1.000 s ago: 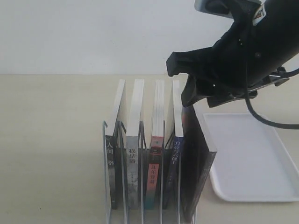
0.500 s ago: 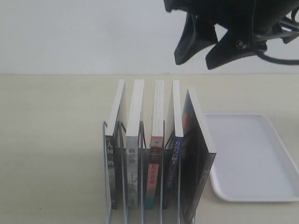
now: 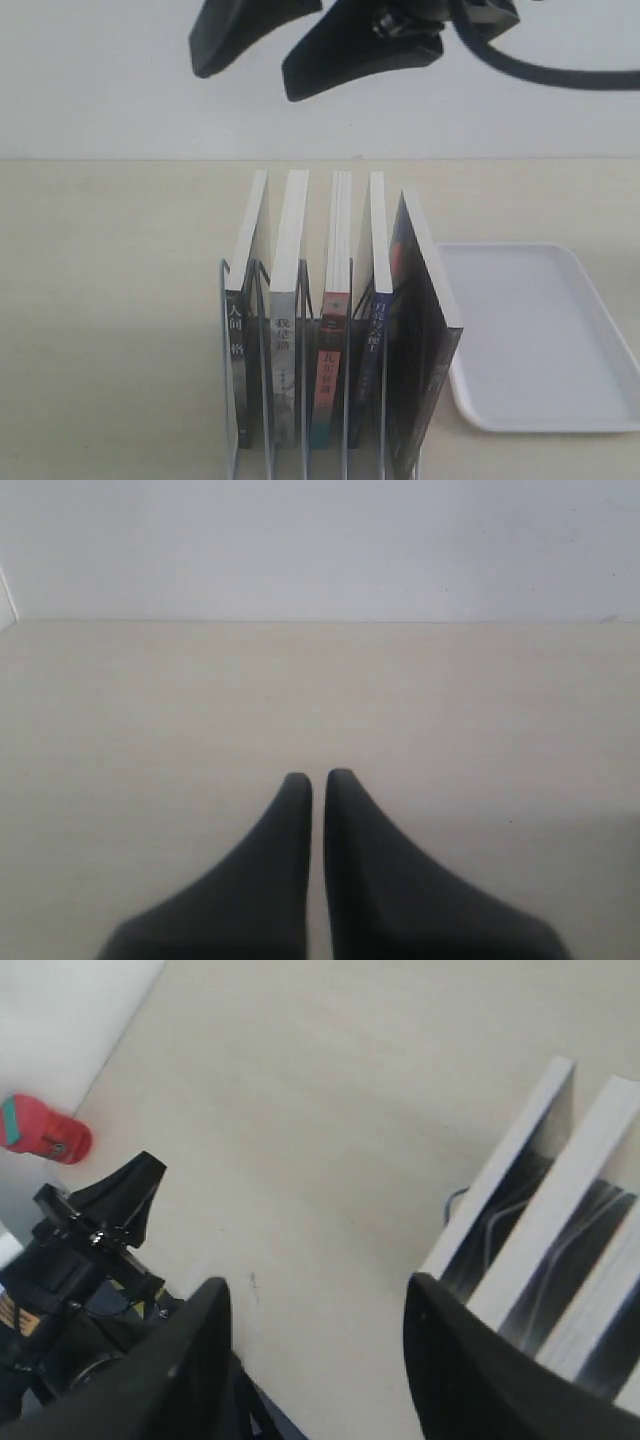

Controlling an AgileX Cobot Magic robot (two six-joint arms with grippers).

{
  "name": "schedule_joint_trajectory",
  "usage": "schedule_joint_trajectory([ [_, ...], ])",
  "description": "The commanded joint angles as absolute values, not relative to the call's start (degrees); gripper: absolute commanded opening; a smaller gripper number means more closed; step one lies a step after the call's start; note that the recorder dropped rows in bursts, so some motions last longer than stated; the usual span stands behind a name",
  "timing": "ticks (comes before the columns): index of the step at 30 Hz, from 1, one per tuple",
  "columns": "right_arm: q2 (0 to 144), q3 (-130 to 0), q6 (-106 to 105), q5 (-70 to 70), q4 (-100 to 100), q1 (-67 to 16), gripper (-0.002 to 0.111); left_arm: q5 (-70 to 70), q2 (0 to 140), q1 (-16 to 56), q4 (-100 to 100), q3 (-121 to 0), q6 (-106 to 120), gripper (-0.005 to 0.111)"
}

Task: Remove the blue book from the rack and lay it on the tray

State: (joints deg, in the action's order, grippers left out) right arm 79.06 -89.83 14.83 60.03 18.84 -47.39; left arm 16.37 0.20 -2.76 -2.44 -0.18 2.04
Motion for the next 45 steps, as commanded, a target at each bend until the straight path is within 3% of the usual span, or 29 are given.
schedule_joint_trajectory([
  [1,83.0,-93.3,14.9,57.9,19.8,-48.6,0.05,15.8,0.0,-2.8,-2.4,0.0,1.9,0.004],
  [13,95.0,-97.5,24.6,68.3,5.8,-48.6,0.05,15.8,0.0,-2.8,-2.4,0.0,1.9,0.004],
  [45,102.5,-97.3,31.7,70.0,-3.0,-48.6,0.05,15.8,0.0,-2.8,-2.4,0.0,1.9,0.004],
])
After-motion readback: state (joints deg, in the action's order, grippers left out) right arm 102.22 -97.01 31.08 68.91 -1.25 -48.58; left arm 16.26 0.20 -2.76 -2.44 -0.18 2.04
